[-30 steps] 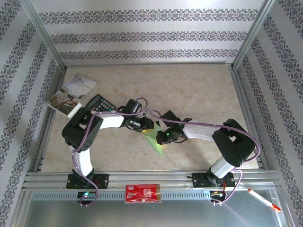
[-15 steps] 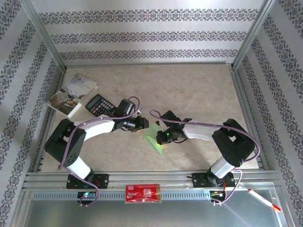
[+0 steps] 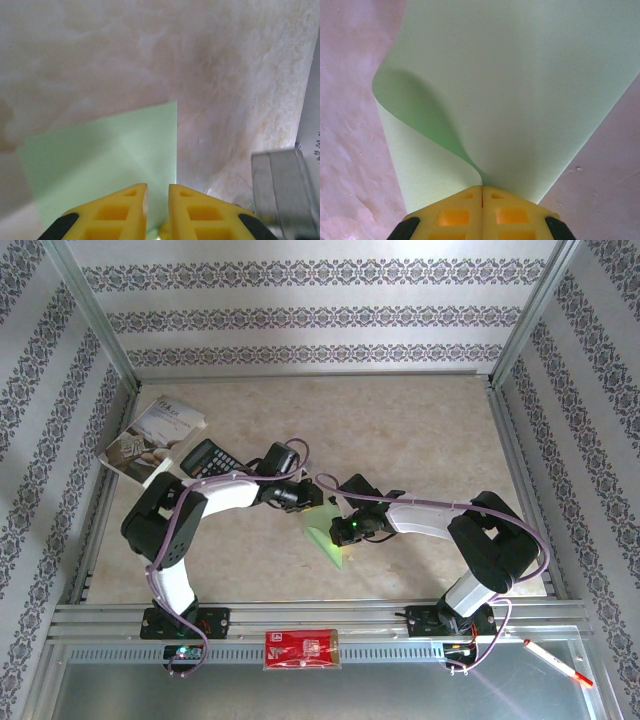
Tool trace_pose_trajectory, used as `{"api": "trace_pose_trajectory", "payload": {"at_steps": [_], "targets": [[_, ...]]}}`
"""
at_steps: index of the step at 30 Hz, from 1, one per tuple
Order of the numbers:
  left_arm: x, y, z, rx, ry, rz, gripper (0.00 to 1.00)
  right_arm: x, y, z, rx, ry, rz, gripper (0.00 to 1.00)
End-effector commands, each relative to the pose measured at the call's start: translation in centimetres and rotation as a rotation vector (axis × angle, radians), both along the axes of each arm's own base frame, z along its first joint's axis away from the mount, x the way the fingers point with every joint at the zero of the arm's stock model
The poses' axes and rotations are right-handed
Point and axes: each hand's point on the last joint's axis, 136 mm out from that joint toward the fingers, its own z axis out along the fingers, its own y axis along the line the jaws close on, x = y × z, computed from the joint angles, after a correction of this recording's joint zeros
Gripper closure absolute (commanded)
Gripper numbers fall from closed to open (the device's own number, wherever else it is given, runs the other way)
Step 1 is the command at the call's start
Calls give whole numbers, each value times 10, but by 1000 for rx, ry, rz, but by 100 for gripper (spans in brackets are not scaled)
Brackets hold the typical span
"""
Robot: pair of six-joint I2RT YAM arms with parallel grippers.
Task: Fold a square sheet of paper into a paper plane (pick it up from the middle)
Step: Third fold the triangle at the center of the table.
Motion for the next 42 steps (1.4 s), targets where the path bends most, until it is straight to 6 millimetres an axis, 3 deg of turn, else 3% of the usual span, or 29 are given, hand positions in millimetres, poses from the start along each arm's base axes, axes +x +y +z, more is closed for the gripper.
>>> {"api": "trace_pose_trajectory", "payload": {"at_steps": [1,15,42], "targets": [[-1,-2,-11,10,23,-44,84,-10,-3,-6,-40,25,23,96],[-13,8,-44,86,71,-84,86,-2,10,15,3,0,38,96],[-16,9,-46,83,76,-84,87,-4,3,-4,-47,23,39,96]]}}
